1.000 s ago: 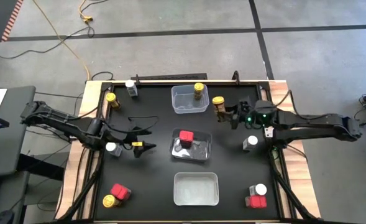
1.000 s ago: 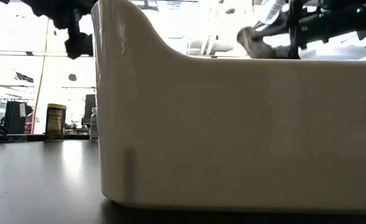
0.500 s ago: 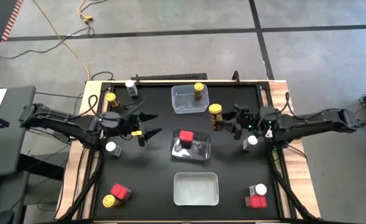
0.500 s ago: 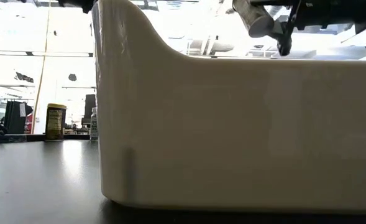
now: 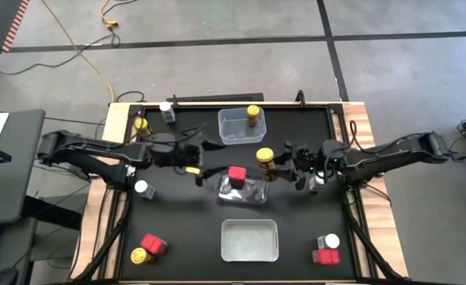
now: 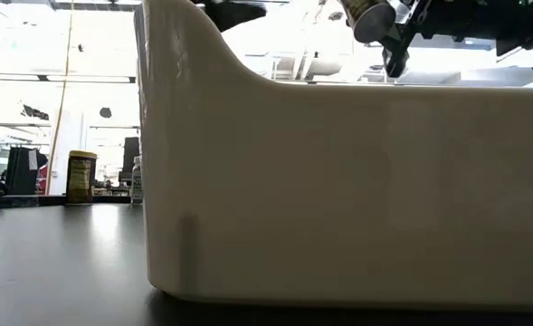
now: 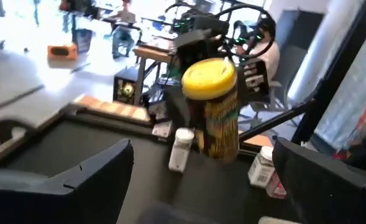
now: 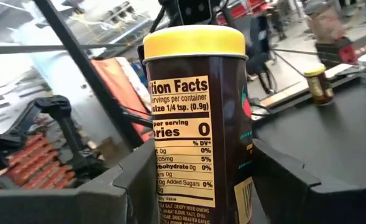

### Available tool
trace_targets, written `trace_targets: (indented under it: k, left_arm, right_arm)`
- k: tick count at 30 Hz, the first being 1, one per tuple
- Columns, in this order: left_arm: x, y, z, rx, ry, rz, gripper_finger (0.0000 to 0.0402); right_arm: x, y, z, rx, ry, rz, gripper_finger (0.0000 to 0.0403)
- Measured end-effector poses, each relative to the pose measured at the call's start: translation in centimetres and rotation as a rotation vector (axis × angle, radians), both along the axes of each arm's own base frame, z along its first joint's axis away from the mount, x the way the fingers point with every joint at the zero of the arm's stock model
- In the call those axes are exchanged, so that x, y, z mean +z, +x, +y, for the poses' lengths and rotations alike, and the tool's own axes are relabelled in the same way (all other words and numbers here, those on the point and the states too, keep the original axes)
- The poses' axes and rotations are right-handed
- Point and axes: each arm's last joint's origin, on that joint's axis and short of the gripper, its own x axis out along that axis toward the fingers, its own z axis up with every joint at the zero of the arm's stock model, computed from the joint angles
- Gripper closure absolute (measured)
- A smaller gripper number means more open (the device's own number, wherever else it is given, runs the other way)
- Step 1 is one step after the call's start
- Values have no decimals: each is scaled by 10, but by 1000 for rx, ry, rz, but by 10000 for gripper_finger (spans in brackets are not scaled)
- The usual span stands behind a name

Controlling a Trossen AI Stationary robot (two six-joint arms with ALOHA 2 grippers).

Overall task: Sort spices by type
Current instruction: Put the right yellow seasoning bottle into the transparent bin

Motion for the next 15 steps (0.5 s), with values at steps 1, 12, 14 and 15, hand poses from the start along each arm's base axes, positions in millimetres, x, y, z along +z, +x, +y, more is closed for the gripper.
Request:
trace_targets:
  k: [1,12,14,15]
  left_arm:
    - [4,8,1,-12,28,1,33]
    - [37,78,4,-62,260,44,33]
    - [40,86,4,-124,240,38,33]
    - [41,90,5,-151,227,30,33]
  right_arm:
    - [-1,0,0,3,1,4,158]
    - [2,-1,2,50,-4,-9,158]
    - [2,-2,2,51,-7,-14,158]
    - [3,-2,2,54,-12,-20,158]
